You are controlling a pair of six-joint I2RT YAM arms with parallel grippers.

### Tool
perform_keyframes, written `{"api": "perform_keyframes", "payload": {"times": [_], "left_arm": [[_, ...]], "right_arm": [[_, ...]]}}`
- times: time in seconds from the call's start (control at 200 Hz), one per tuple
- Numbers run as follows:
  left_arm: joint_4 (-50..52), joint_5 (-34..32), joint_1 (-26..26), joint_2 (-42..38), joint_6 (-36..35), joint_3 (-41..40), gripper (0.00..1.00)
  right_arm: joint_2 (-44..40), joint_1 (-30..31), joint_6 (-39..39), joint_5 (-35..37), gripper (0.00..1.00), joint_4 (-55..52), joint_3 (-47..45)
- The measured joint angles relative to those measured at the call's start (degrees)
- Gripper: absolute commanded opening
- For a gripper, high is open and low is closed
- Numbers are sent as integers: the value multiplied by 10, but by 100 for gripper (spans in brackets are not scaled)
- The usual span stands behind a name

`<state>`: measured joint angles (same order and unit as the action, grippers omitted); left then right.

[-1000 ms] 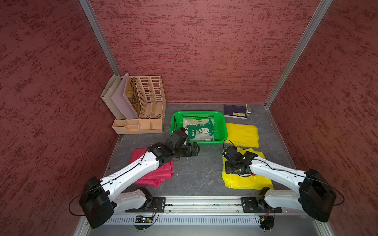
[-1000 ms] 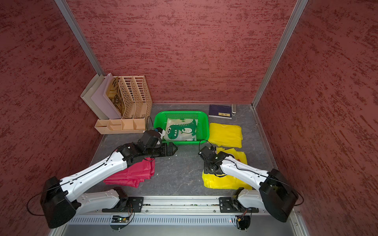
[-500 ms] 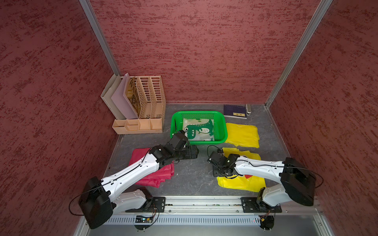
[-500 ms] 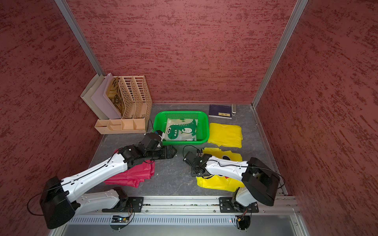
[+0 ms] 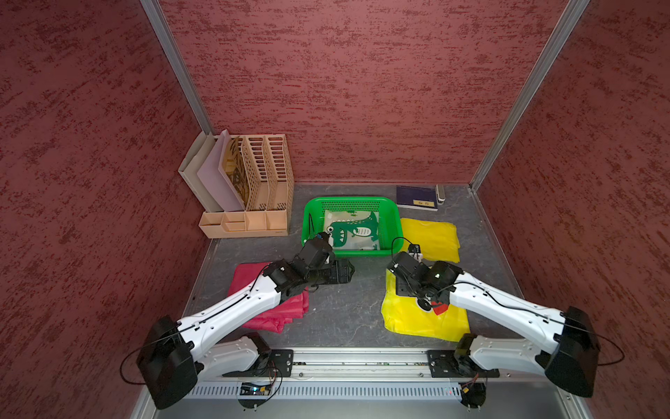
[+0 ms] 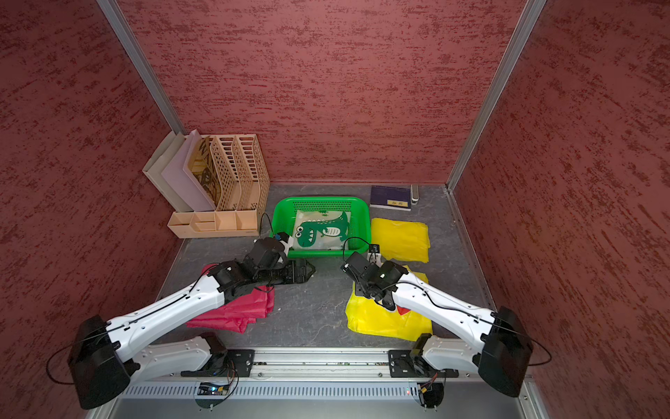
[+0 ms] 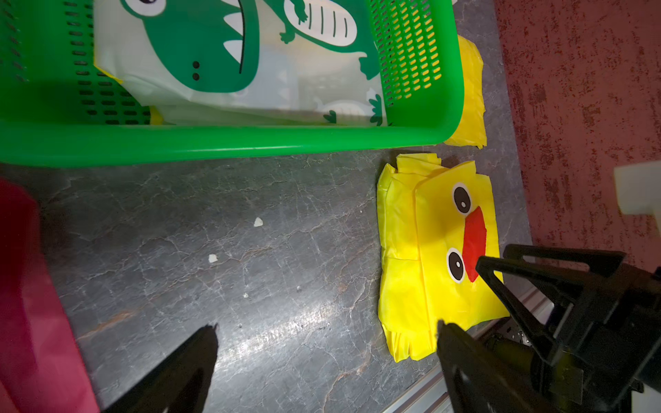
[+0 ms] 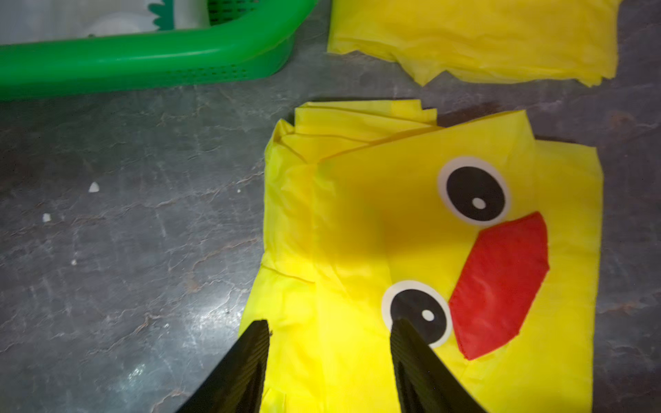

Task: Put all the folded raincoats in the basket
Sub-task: Move the raincoat to the center of the board.

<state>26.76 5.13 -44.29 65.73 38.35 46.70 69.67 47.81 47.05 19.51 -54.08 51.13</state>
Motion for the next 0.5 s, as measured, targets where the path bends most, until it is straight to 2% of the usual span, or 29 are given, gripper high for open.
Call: {"api": "perform_keyframes", "payload": {"times": [0.155, 0.501], "left_arm": [[-17, 9, -17, 5, 2, -6, 100], [-37, 7, -35, 10, 4, -12, 100]], "right_arm": [[19, -36, -21, -3, 58, 36, -33], [106, -44, -47, -77, 58, 154, -66]]}}
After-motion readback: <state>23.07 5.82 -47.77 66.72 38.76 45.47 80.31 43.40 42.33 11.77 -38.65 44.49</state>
